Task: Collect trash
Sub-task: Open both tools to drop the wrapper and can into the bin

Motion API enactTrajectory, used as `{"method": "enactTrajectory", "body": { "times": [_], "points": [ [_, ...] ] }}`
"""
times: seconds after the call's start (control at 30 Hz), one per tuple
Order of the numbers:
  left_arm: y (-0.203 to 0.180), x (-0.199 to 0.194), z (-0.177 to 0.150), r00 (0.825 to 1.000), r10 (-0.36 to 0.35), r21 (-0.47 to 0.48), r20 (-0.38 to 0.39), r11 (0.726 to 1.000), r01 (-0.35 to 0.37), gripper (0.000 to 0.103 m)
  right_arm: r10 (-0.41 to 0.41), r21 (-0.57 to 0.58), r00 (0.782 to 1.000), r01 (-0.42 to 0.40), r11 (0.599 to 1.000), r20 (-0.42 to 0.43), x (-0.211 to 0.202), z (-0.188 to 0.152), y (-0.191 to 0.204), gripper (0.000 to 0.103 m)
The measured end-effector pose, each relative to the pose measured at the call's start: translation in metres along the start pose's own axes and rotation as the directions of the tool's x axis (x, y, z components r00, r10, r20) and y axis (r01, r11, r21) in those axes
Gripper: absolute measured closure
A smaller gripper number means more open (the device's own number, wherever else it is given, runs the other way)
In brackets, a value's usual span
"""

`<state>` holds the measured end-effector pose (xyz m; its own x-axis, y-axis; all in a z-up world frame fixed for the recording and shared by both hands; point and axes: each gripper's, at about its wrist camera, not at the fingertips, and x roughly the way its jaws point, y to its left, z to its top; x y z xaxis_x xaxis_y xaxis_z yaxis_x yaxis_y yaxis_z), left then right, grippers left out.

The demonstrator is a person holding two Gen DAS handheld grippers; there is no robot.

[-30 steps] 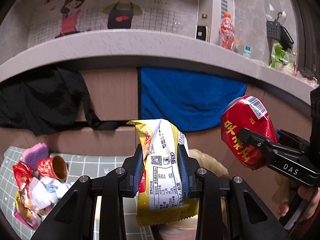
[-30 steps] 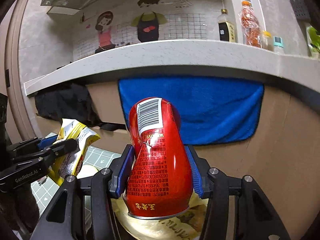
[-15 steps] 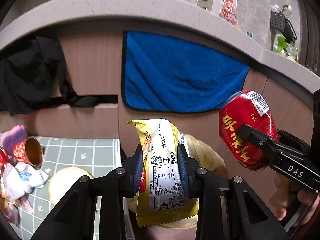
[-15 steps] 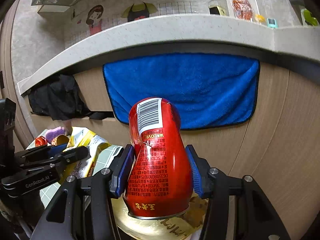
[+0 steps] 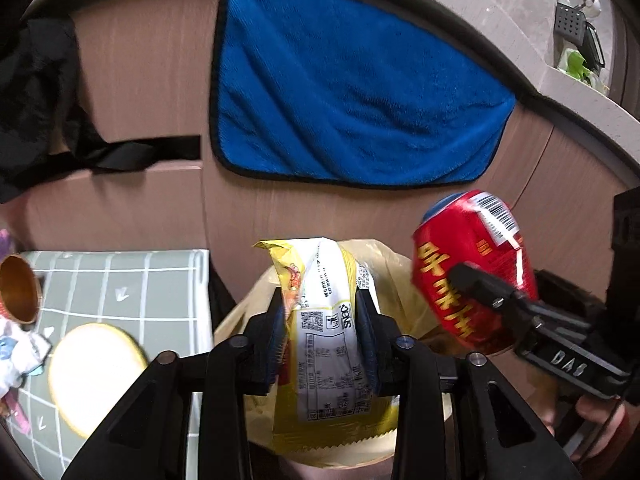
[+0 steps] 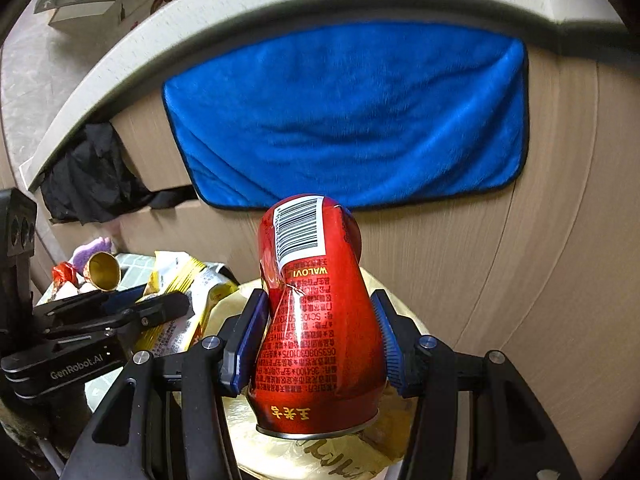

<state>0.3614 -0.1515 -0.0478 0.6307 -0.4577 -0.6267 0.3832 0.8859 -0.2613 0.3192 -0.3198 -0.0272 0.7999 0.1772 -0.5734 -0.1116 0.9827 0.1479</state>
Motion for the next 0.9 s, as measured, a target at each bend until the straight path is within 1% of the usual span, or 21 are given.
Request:
{"method": "enactTrajectory", "body": {
  "times": [0.03,0.07,0.1,0.13,0.2,0.27,0.3,0.5,0.67,0.77,0.9],
  "points": [
    [0.003,0.004,0.001,1.0,-0.028,-0.01,-0.014,1.0,0.028,0.053,0.015,0.019,1.0,-0.015,1.0,-0.018,0.008,-0.002,-0.003,0.053],
    [0.007,0.01,0.003,0.997,-0.072,-0.029,-0.037,0.997,0.071,0.047,0.024,0.035,0.999,-0.023,0.999,-0.029,0.012,-0.004,-0.006,0.053],
    [0.01,0.013,0.005,0.995,-0.092,-0.043,-0.047,0.995,0.09,0.039,0.03,0.05,0.999,-0.028,0.998,-0.038,0.017,-0.007,-0.009,0.053],
    [0.015,0.015,0.006,0.993,-0.107,-0.063,-0.053,0.993,0.103,0.036,0.027,0.06,0.998,-0.024,0.998,-0.048,0.023,-0.01,-0.012,0.053],
    [0.02,0.018,0.008,0.993,-0.105,-0.079,-0.056,0.992,0.101,0.03,0.021,0.065,0.998,-0.018,0.998,-0.052,0.028,-0.014,-0.014,0.05],
    [0.022,0.017,0.008,0.993,-0.102,-0.083,-0.051,0.992,0.098,0.028,0.029,0.074,0.998,-0.025,0.997,-0.051,0.03,-0.017,-0.015,0.041],
    [0.024,0.016,0.009,0.994,-0.095,-0.083,-0.046,0.992,0.091,0.027,0.042,0.081,0.998,-0.038,0.996,-0.044,0.03,-0.017,-0.015,0.041],
    [0.033,0.003,0.006,1.0,-0.021,-0.058,-0.019,0.998,0.02,0.022,0.055,0.092,0.998,-0.052,0.994,-0.039,0.027,-0.017,-0.013,0.041],
    [0.046,-0.006,-0.003,0.999,0.022,-0.06,-0.045,0.998,-0.024,0.022,0.025,0.078,0.999,-0.021,0.997,-0.04,0.02,-0.02,-0.007,0.041],
    [0.055,-0.018,-0.009,0.997,0.073,-0.057,-0.034,0.996,-0.075,0.022,0.024,0.068,0.999,-0.021,0.997,-0.037,0.014,-0.021,-0.002,0.045],
    [0.067,-0.043,-0.019,0.991,0.135,-0.044,0.0,0.99,-0.135,0.022,-0.002,0.041,1.0,0.003,0.999,-0.022,0.003,-0.023,0.01,0.048]
  ]
}}
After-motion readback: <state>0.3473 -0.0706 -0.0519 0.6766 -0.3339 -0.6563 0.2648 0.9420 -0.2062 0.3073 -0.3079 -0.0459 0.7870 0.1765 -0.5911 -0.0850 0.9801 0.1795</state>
